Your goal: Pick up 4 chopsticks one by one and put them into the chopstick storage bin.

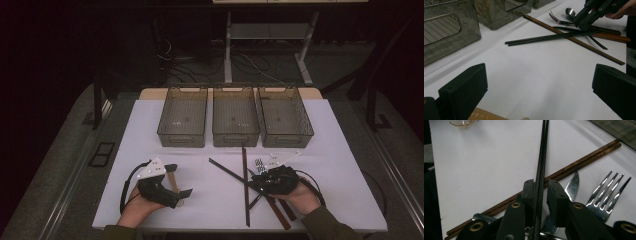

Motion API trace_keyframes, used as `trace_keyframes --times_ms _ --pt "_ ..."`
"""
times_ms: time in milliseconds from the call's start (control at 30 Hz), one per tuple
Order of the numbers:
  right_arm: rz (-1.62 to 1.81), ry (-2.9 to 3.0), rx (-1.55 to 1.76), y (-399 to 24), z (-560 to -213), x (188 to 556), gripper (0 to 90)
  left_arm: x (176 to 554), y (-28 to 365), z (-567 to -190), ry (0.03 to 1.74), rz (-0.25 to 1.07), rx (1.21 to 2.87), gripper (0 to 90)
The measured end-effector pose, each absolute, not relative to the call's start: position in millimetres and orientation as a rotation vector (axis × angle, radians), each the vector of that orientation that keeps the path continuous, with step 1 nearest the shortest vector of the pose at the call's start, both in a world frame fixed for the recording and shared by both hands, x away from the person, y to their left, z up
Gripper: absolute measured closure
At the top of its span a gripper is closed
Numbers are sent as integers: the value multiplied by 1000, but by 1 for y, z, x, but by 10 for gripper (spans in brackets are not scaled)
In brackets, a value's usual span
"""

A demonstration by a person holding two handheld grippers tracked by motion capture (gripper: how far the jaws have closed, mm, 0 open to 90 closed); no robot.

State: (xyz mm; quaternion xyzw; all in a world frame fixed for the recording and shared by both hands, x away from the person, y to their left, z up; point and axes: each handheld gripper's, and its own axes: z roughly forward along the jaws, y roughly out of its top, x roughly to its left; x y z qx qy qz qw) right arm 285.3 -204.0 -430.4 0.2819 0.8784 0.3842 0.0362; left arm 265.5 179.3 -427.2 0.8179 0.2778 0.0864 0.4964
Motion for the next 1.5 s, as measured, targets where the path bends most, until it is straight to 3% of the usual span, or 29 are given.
trace_keyframes --times_ms 200,1500 --pt "1165 2703 873 -206 -430 286 828 266 179 -427 676 208 1978 0" --pt "1073 2717 856 -204 -439 286 827 265 179 -427 672 207 1995 0"
